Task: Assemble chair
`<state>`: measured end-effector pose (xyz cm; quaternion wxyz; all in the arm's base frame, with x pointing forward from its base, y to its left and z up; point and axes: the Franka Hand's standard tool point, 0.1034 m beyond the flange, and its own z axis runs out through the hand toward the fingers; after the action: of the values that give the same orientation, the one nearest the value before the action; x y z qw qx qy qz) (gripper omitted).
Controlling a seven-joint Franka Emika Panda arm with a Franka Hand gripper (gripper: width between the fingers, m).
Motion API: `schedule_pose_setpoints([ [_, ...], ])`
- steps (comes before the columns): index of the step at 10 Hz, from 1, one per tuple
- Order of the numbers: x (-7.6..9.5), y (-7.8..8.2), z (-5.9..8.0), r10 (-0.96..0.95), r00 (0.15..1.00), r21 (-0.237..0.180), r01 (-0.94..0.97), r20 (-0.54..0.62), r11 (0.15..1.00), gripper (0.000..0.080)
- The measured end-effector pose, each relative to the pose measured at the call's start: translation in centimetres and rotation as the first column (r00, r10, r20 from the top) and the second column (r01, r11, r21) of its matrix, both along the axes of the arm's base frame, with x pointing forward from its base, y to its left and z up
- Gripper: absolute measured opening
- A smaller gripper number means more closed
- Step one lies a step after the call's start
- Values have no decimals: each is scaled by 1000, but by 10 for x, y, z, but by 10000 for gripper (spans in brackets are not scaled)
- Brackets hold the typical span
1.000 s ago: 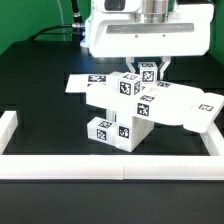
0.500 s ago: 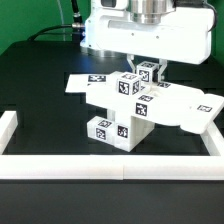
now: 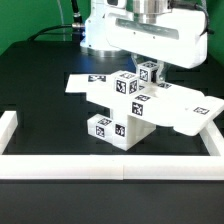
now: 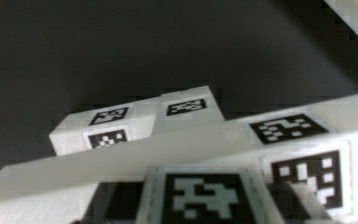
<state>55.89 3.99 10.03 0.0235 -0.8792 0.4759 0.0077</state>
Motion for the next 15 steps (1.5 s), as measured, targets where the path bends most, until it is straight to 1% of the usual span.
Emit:
schedule_pose_setpoints([
  [2,0,2,0,-113,994,10,113,-5,994,271],
  [4,0,2,0,-119,993,10,119,-6,993,271],
  [5,-1,3,0,-78,997,9,78,-5,997,457],
  [6,-2,3,-1,-52,999,9,52,-8,999,580],
  [7,-2,4,0,4,1000,8,-4,-11,1000,580],
  [8,-2,4,0,143,990,2,-143,-6,990,635],
  [9,-2,6,0,218,976,0,-218,-3,976,645],
  [11,-2,4,1,459,888,-2,-459,8,888,645],
  [12,-1,4,1,520,854,-4,-520,10,854,648],
  [13,-1,4,2,608,794,-12,-608,10,794,648],
  [15,0,5,2,694,720,-22,-693,6,720,648],
])
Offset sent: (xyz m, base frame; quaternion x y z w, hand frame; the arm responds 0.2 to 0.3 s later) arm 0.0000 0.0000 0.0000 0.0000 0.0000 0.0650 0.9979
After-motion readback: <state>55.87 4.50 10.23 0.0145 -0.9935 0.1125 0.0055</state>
